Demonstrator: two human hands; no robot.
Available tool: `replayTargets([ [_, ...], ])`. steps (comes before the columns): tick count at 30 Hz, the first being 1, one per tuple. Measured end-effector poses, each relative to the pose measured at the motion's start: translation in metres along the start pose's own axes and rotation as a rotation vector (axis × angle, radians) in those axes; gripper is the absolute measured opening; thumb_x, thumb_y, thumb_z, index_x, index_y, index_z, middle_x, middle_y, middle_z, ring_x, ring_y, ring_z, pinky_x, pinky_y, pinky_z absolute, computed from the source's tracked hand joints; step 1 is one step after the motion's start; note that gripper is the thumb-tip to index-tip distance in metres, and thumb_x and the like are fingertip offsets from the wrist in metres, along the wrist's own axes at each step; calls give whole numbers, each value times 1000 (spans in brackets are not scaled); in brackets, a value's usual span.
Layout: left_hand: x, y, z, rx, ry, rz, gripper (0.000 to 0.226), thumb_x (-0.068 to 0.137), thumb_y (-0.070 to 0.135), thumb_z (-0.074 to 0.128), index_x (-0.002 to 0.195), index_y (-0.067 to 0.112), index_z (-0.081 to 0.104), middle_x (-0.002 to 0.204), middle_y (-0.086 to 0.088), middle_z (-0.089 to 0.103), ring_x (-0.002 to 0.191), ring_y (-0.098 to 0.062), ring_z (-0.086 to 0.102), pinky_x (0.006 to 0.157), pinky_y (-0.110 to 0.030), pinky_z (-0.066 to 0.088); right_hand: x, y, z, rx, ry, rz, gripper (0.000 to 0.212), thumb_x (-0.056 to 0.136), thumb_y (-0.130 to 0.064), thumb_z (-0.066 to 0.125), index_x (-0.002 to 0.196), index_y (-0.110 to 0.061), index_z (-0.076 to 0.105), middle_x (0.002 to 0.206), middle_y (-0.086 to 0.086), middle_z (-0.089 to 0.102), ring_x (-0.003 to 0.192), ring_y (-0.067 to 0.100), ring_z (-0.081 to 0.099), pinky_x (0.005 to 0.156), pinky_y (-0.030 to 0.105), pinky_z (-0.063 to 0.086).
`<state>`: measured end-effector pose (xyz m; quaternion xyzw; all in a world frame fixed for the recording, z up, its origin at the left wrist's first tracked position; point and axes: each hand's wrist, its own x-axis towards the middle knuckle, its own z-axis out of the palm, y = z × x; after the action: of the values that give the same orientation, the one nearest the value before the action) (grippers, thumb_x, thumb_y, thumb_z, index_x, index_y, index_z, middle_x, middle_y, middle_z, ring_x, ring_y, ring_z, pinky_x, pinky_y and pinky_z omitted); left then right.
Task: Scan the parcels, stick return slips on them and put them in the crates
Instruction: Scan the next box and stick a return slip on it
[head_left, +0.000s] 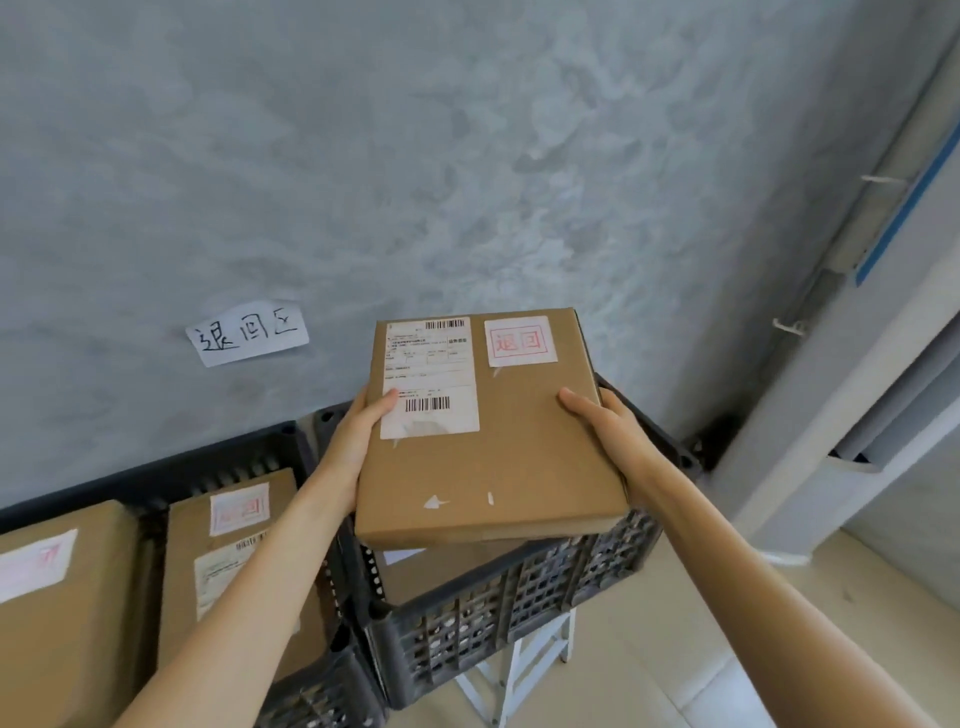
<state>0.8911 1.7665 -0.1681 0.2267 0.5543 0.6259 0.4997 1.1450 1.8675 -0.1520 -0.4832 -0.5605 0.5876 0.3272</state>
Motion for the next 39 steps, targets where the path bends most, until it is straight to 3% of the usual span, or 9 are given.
replayTargets([
  [11, 44, -58, -20, 154, 340, -90, 20, 95, 31, 60, 115, 28, 61, 102, 4, 74, 91, -17, 71, 72, -35, 54, 119, 87, 29, -118, -318, 159, 62, 85, -50, 66, 134, -24, 40, 118, 1, 62, 101, 18, 66, 80, 35, 57],
  [16, 68, -81, -16, 206, 463, -98, 37, 93, 31, 64, 127, 22, 55, 109, 6, 70, 97, -14, 68, 79, -32, 53, 149, 110, 35, -156, -369, 216, 47, 89, -47, 62, 126, -29, 39, 111, -6, 59, 98, 12, 62, 68, 24, 49],
  [21, 83, -107, -18, 223, 510, -198, 29, 95, 25, 61, 122, 20, 53, 111, 2, 65, 94, -14, 63, 73, -28, 49, 168, 145, 39, -250, -391, 282, 55, 88, -52, 61, 133, -25, 44, 114, -3, 62, 98, 13, 63, 66, 24, 49],
  [26, 96, -133, -29, 243, 576, -220, 40, 95, 26, 62, 132, 16, 48, 113, 5, 63, 93, -10, 62, 69, -24, 47, 185, 155, 46, -333, -404, 263, 59, 88, -49, 63, 137, -21, 46, 117, -2, 62, 100, 14, 62, 68, 24, 49],
  [31, 113, -153, -39, 373, 611, -272, 37, 93, 16, 63, 128, 12, 51, 124, -2, 62, 103, -17, 60, 86, -32, 49, 192, 173, 48, -449, -448, 301, 63, 88, -45, 64, 140, -17, 42, 120, -2, 57, 106, 16, 56, 81, 28, 47],
  [35, 118, -163, -41, 521, 646, -313, 47, 93, 19, 61, 137, 13, 44, 129, -4, 60, 112, -23, 58, 87, -33, 47, 193, 176, 51, -484, -474, 323, 64, 90, -44, 62, 142, -15, 38, 116, -2, 53, 102, 15, 54, 66, 21, 44],
  [39, 122, -169, -41, 592, 661, -288, 47, 94, 20, 60, 138, 12, 44, 131, -5, 60, 115, -24, 58, 84, -30, 44, 196, 176, 51, -502, -471, 335, 68, 89, -45, 63, 143, -14, 36, 117, -1, 52, 101, 15, 53, 61, 20, 41],
])
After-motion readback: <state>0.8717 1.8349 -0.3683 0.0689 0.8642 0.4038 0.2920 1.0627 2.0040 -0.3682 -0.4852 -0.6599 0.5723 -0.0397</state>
